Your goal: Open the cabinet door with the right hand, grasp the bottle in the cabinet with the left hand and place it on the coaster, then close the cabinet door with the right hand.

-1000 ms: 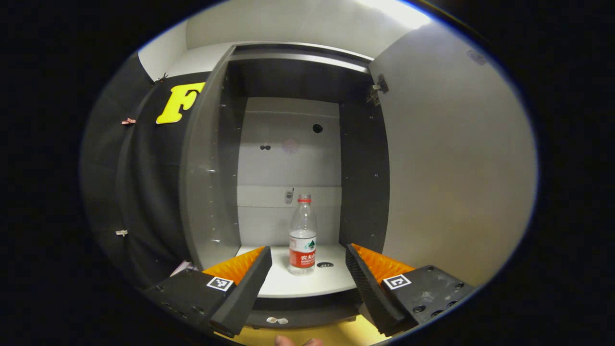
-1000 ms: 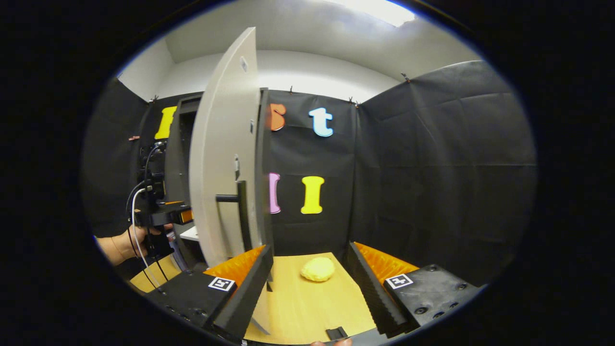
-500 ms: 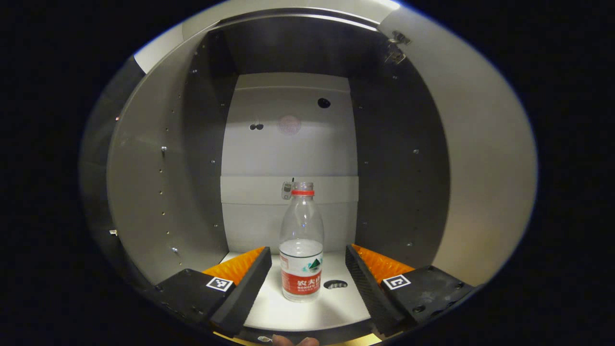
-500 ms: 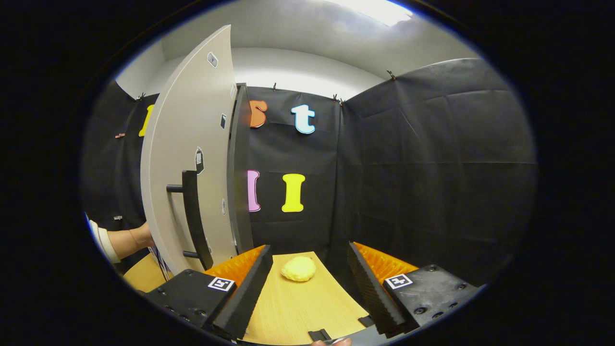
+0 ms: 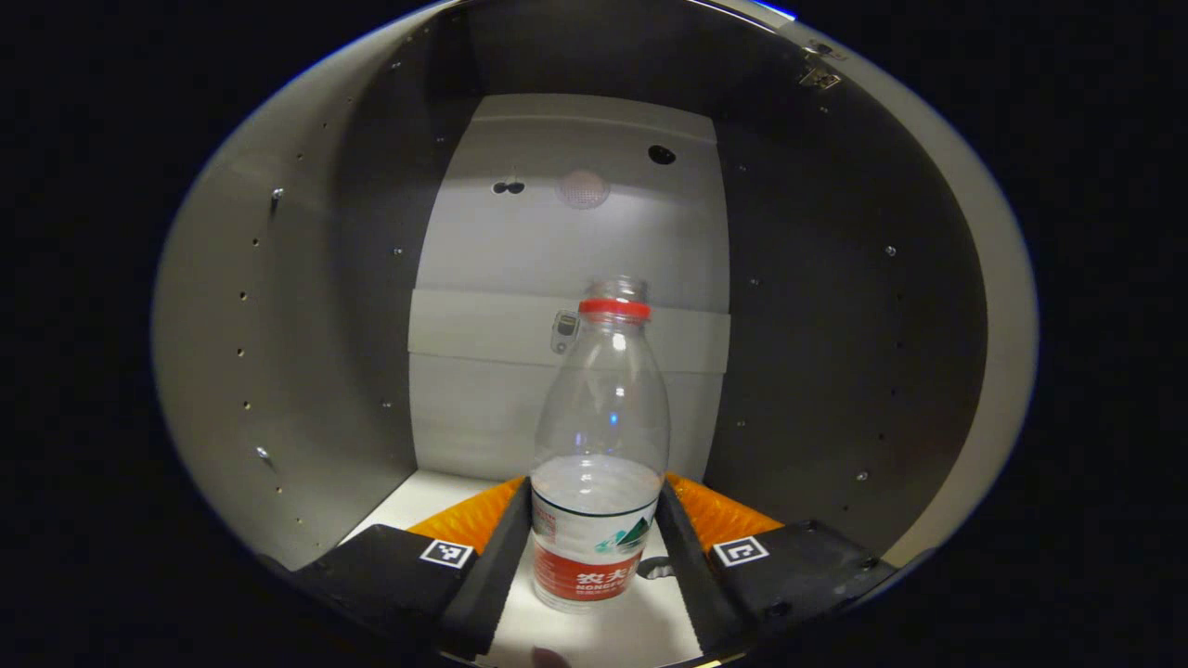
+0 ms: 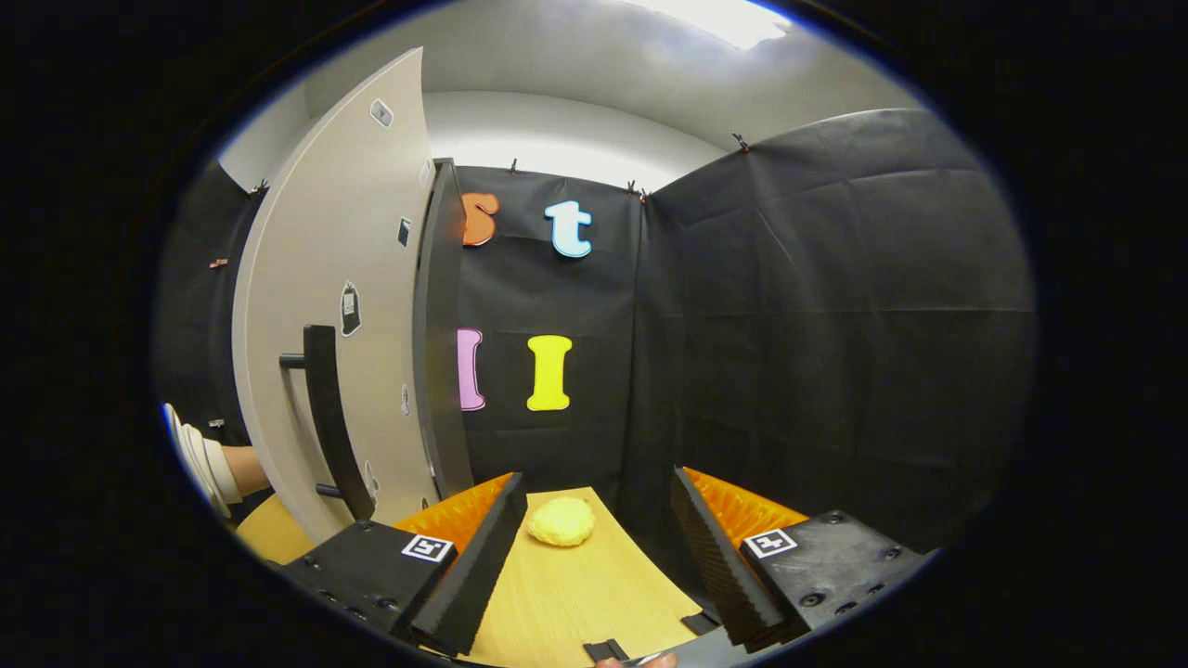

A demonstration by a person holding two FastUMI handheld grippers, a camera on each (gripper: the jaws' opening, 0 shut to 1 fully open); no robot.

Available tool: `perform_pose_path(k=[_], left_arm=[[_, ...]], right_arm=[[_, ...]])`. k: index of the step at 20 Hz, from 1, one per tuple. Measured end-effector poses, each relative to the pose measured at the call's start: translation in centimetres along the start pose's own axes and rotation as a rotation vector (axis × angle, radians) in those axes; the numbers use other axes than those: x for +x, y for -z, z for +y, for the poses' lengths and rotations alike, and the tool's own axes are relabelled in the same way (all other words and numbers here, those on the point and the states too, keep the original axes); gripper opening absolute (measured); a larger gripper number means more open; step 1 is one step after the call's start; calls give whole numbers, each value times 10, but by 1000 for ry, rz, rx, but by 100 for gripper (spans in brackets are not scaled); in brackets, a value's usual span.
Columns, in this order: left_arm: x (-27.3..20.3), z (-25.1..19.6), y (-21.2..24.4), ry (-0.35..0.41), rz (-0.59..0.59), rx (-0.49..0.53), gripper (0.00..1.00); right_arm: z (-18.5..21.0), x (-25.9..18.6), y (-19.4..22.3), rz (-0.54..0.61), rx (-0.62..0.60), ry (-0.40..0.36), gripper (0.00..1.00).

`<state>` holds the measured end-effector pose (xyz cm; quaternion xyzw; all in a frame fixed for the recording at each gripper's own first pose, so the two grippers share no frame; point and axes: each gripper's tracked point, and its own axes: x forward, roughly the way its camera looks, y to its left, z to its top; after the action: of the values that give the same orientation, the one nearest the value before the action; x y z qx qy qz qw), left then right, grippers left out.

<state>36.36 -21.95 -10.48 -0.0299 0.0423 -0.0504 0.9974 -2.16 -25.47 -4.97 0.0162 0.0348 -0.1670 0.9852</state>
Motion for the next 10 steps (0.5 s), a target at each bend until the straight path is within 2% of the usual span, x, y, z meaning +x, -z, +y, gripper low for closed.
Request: perform_pose_path(k=[5,6,10], left_arm=[[-37,4,-26,43,-29,55,75],[-48,5,-32,50,-38,59,75],[-113,22,-48,62,-80,35,75]], right_arm=[[11,-2,-2,-10,2,-18,98],[14,-4,-3,-14,0,-26,94],[22,-3,-2,-21,9,-37,98]])
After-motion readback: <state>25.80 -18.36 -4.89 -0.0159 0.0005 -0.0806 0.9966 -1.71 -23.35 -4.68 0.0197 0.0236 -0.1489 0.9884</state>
